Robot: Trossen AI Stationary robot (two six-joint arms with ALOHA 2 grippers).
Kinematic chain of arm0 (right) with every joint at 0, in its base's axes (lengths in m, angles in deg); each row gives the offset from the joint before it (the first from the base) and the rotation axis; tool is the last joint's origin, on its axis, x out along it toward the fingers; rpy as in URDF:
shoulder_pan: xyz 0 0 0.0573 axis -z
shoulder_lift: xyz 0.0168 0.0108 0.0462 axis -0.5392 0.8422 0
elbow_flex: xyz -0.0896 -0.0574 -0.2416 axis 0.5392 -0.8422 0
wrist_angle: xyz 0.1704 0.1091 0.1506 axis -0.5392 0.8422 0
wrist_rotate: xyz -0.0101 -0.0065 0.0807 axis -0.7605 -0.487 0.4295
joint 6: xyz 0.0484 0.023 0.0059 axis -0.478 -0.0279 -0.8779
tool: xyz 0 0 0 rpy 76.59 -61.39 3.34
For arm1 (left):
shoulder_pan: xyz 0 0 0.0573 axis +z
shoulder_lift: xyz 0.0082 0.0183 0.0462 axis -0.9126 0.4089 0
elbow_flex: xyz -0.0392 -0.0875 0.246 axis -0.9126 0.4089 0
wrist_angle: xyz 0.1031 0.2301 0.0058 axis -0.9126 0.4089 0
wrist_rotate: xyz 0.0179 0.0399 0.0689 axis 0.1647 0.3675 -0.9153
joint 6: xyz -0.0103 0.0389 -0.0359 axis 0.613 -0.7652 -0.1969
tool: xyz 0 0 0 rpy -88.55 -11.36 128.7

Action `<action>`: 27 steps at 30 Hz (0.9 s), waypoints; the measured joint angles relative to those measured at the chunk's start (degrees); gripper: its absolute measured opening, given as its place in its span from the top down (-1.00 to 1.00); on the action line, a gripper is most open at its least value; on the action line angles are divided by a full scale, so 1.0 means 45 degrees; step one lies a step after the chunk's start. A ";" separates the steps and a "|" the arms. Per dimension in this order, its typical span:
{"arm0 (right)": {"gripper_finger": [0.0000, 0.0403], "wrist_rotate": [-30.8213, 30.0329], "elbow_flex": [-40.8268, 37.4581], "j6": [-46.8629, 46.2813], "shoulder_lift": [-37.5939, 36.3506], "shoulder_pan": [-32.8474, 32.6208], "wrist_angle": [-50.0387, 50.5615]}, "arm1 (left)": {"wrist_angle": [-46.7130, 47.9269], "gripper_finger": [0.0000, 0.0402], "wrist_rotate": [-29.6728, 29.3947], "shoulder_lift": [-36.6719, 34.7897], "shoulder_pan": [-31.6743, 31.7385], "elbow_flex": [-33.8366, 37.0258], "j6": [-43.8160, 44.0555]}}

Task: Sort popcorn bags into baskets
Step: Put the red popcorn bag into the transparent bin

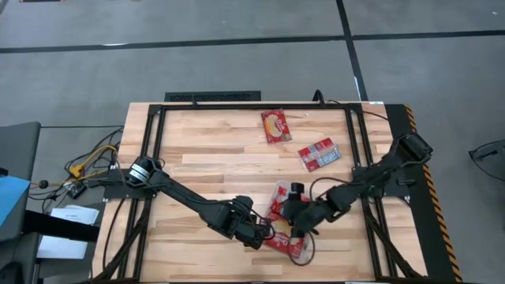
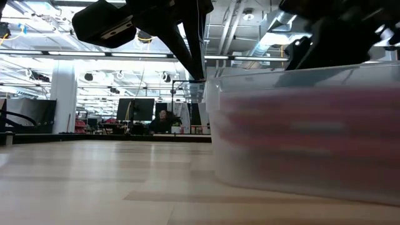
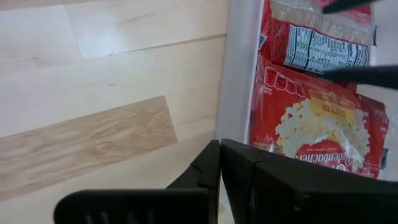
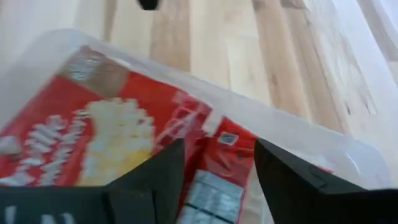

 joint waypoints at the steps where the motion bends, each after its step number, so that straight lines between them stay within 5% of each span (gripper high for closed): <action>1: -0.05 0.0073 0.0009 0.0109 0.0114 0.0105 -0.0059 | 0.0010 1.00 -0.0041 0.0000 0.0000 0.0000 -0.0026; 22: 0.33 0.2164 0.0019 0.1989 0.0773 -0.0767 -0.1154 | 0.0012 1.00 -0.0179 0.0000 0.0005 0.0000 -0.0526; 27: 0.38 0.1088 0.0019 0.1716 0.0773 -0.0709 -0.1218 | 0.0012 1.00 -0.0176 0.0000 -0.0002 0.0000 -0.0532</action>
